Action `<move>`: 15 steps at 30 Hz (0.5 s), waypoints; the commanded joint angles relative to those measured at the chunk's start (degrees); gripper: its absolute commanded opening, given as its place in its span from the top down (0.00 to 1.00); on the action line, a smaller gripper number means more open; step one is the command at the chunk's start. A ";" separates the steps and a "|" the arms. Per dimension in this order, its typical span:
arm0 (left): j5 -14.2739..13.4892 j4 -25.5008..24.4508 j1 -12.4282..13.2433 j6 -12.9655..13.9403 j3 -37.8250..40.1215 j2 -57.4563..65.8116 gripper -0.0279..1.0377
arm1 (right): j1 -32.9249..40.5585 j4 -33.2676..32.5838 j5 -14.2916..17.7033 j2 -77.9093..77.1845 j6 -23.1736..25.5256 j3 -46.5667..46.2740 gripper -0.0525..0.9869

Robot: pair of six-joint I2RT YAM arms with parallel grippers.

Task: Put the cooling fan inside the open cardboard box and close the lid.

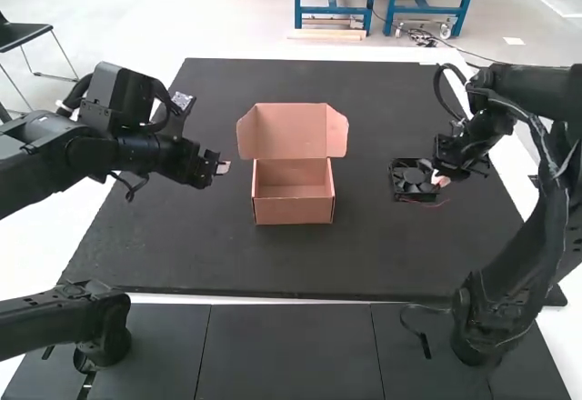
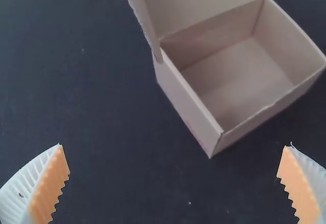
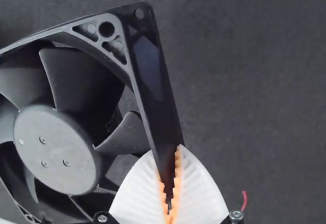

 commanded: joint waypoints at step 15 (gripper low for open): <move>-0.82 -2.69 0.52 3.01 -0.17 -2.86 0.07 | 24.22 0.57 -10.36 -17.35 23.19 -6.03 0.97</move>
